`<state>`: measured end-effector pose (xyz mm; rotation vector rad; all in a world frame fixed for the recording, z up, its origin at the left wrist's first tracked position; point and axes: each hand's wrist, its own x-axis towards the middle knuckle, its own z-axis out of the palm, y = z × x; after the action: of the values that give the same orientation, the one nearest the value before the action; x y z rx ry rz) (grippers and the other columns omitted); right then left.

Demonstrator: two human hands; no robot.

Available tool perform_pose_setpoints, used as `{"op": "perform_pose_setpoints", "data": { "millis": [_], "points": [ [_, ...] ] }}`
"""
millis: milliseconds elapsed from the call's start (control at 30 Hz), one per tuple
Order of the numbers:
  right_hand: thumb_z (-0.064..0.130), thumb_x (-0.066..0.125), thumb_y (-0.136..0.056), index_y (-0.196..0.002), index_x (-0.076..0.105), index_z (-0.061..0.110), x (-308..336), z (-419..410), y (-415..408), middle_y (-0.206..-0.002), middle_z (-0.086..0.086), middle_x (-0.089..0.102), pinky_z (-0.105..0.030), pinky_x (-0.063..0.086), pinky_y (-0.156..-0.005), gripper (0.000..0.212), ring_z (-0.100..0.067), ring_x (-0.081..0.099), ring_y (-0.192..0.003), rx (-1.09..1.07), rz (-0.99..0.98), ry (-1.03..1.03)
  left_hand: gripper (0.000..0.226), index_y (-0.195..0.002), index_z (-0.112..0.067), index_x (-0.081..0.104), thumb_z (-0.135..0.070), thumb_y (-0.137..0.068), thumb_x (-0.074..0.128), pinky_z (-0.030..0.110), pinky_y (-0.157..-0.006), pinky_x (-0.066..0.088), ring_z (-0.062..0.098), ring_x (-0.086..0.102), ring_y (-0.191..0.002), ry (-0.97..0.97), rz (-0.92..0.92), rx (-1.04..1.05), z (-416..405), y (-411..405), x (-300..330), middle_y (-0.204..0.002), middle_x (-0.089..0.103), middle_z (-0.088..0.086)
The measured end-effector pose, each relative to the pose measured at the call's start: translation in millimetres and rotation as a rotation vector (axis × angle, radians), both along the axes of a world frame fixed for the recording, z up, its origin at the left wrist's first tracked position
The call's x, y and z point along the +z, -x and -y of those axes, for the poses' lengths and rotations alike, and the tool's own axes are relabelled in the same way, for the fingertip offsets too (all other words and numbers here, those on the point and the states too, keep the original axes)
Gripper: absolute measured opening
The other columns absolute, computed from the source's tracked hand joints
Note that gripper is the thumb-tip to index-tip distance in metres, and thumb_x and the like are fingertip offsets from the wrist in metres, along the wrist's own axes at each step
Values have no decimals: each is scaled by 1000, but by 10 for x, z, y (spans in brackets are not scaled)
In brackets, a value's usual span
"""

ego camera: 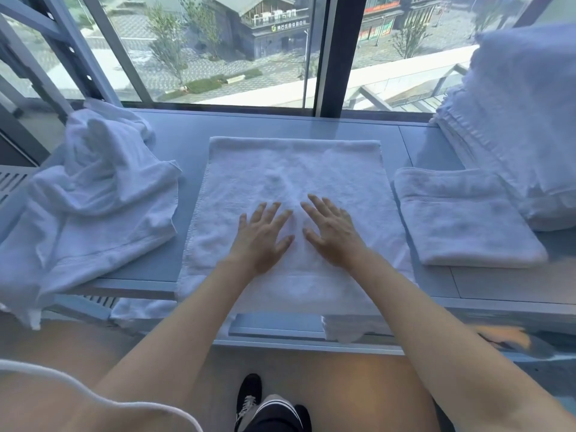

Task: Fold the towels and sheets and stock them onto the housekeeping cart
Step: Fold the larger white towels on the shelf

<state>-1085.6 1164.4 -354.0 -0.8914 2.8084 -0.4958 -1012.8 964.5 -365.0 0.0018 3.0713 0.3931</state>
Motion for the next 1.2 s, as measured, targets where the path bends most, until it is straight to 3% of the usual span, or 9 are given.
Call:
{"op": "perform_pose_setpoints", "data": {
  "millis": [200,400,500,533,600,667,767,900,1200],
  "points": [
    [52,39,-104,-163,21,34,-216,-525,435,-172,8,10,-43,8,-126,64,-16,8,-158,-210,-48,-133,65,-162,-36,21,-61,-103,33,49,-127,6,21,6,-159,40,-17,235,578,-112,-169,-172,9,-6],
    [50,37,-105,-163,18,33,-255,-817,252,-172,10,6,-42,4,-127,64,-13,3,-158,-225,-44,-131,67,-163,-33,20,-58,-103,37,48,-127,6,21,2,-159,36,21,248,461,-318,-105,-173,6,-4],
    [50,34,-106,-164,15,33,-240,-879,-93,-172,11,0,-41,1,-127,64,-13,-2,-158,-219,-34,-121,58,-148,-26,51,-56,-98,48,52,-119,27,31,33,-149,26,-28,311,369,-567,-31,-161,40,4],
    [51,32,-105,-164,14,33,-248,-912,-243,-172,11,-1,-42,0,-127,64,-13,-3,-158,-213,-33,-113,52,-132,-22,63,-55,-95,49,52,-108,39,35,49,-134,31,-89,322,325,-621,2,-145,55,8],
    [53,27,-102,-163,17,32,-249,-942,-521,-172,10,1,-44,2,-127,65,-14,-2,-158,-224,-20,-97,46,-111,-16,68,-51,-89,49,50,-92,47,37,60,-110,24,-198,304,266,-626,35,-118,64,9],
    [49,33,-96,-159,30,27,-225,-895,-666,-171,4,14,-49,13,-125,67,-19,11,-158,-277,-33,-72,49,-131,-15,61,-47,-95,54,54,-103,43,37,53,-128,-2,-185,229,234,-538,51,-138,57,10],
    [40,46,-99,-157,34,21,-151,-634,-585,-169,-1,21,-54,21,-121,63,-24,18,-156,-244,-96,-4,63,-159,-27,30,-52,-103,44,59,-122,19,30,17,-156,2,-61,92,200,-267,12,-169,22,3],
    [41,46,-104,-163,22,30,-150,-311,-159,-172,10,7,-49,6,-125,64,-16,3,-158,-35,-34,3,63,-162,-34,19,-56,-105,35,58,-124,8,23,4,-159,18,26,28,254,60,-82,-172,9,-5],
    [50,34,-106,-163,16,36,-252,-855,160,-171,15,6,-39,3,-126,62,-9,3,-158,-92,-61,-134,67,-164,-38,10,-62,-102,21,45,-128,-2,12,-8,-158,58,11,78,703,-168,-236,-172,-1,-12]
  ]
}}
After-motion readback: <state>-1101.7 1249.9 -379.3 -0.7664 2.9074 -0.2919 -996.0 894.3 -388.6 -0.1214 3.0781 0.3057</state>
